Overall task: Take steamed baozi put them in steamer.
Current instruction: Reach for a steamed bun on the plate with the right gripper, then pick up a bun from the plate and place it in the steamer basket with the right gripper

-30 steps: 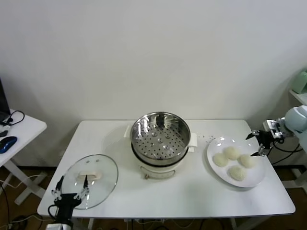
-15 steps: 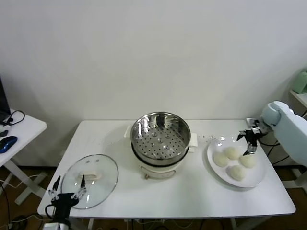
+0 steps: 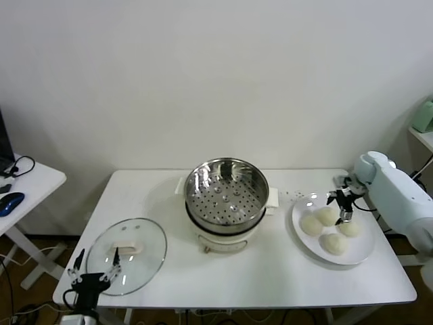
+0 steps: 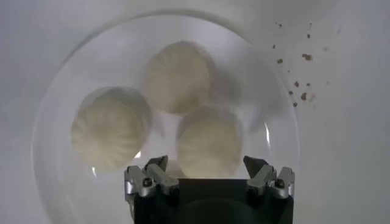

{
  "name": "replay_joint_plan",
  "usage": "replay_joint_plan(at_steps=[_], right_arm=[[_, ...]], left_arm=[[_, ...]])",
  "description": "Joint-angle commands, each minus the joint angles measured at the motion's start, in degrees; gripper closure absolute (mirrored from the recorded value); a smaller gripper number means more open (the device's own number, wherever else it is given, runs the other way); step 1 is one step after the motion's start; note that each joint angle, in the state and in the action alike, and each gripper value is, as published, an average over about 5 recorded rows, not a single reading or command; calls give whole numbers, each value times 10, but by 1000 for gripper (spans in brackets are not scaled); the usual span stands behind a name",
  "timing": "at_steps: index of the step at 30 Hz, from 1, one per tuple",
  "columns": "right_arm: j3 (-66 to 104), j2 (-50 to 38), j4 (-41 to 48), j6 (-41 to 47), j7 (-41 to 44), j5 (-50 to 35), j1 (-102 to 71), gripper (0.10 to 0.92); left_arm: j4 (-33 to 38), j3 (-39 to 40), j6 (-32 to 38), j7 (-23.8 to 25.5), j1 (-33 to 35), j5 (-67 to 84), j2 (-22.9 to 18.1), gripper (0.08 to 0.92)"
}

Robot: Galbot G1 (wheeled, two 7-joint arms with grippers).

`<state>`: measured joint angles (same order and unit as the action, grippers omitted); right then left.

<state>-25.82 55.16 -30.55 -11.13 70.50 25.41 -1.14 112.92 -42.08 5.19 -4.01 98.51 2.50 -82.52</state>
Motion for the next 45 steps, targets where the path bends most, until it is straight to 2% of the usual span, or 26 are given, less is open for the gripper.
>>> replay_joint_plan(at_steps=[1,8,16,27,34,41,45], right_arm=[[17,16,21,-6,-10,25,-4,203],[24,18,25,-5,-16,28,-5,206],[42,22,30,-6,-19,38,-10,292],[31,12,6,-9,-15,23,2,313],[-82,-26,-83,-12,-2,-63,90,313],[-277,-42,-214,-26,19,-177,269,313],[-343,-28,-299,-50,26,-187,353,313]], left_arm=[[-1,0,2,-1,2,0,-1,177],[-2,1,3,-1,4,0,-3,177],[-1,1,2,-1,1,-1,-2,177],[-2,1,0,-1,-1,-2,-3,177],[-2,2,0,-1,-3,-3,-4,177],[0,4,0,0,-3,-7,-5,177],[2,6,-1,0,-2,-12,-4,177]])
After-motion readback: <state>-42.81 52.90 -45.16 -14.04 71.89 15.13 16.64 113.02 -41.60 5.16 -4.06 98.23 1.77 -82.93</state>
